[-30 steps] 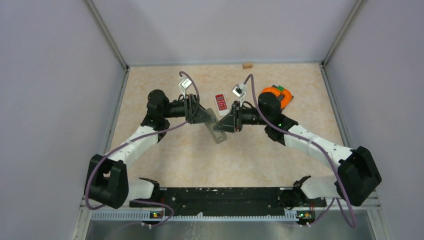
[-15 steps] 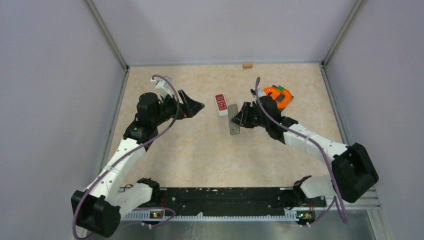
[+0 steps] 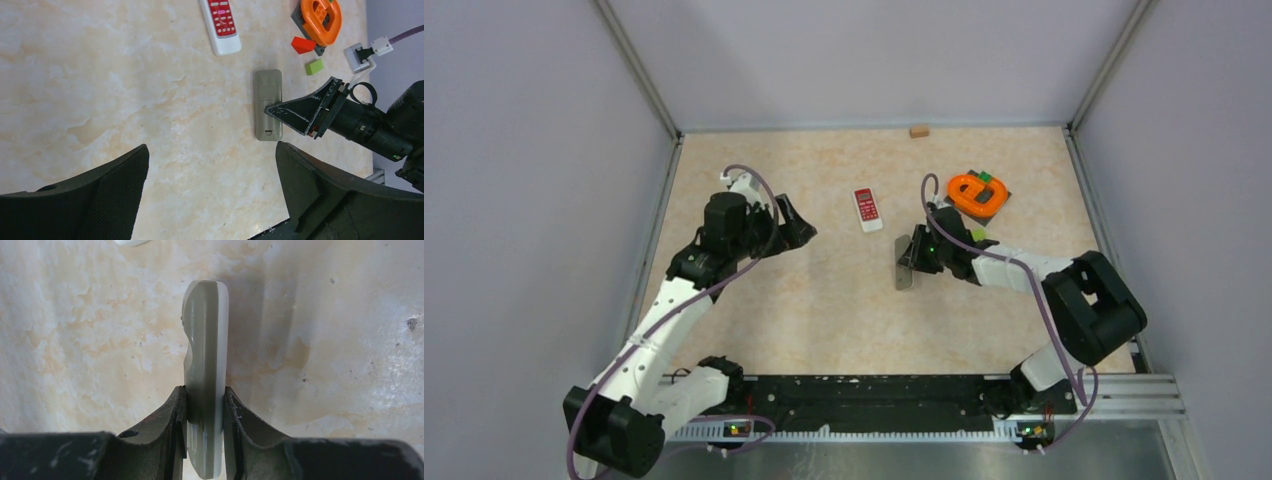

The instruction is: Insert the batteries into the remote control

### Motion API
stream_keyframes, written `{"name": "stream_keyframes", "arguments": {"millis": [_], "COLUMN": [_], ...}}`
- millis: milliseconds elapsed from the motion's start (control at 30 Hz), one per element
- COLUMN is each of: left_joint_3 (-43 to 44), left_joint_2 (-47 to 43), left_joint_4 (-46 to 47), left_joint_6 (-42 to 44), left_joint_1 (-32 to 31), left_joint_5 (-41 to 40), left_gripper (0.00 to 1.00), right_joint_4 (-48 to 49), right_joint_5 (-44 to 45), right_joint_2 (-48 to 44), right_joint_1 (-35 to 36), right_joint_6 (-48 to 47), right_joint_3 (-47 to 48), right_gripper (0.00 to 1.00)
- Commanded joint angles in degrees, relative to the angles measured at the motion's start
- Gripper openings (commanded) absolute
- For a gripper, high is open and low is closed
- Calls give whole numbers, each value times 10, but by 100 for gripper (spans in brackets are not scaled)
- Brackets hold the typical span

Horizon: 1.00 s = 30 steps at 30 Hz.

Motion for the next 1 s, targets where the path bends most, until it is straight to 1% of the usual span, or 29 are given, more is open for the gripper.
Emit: {"name": "stream_keyframes", "arguments": {"millis": [0, 100, 167, 333, 400, 433, 467, 500, 533, 633, 733, 867, 967], "left_joint_3": [25, 21, 18, 16, 18, 20, 22, 26, 30, 43, 67, 85, 90], "left_joint_2": [-18, -41, -56, -79, -86, -89, -93, -96, -100, -110, -129, -194, -232], "left_joint_4": [-42, -49, -52, -68, -78, -83, -87, -92, -97, -109, -131, -126, -125], "left_joint_6": [22, 44, 52, 57, 57, 57, 57, 57, 58, 64, 68, 77, 76], "left_joint_1": [2, 2, 2, 2, 3, 2, 2, 2, 2, 2, 2, 2, 2], "left_joint_5": [-42, -67, -83, -87, -92, -97, -102, -107, -108, -136, -161, -203, -240], "left_gripper": [99, 99, 99, 99, 99, 99, 99, 99, 99, 99, 99, 99, 99], "right_joint_4": [21, 0, -30, -78, -98, -105, -111, -122, -134, -181, -244, -335, -392], "right_joint_5": [18, 40, 60, 100, 117, 121, 125, 131, 142, 174, 203, 326, 407], "right_joint_2": [3, 3, 3, -13, -36, -51, -66, -84, -104, -171, -268, -425, -505], "right_joint_1": [-6, -6, -6, -6, -6, -6, -6, -6, -6, -6, -6, -6, -6], "right_joint_6": [3, 6, 6, 1, -1, -8, -14, -17, -19, -21, -23, -28, -56], "right_joint_3": [5, 7, 11, 22, 26, 26, 27, 28, 31, 37, 41, 80, 129], "right_gripper": [22, 39, 46, 56, 63, 68, 81, 87, 90, 92, 94, 95, 95]}}
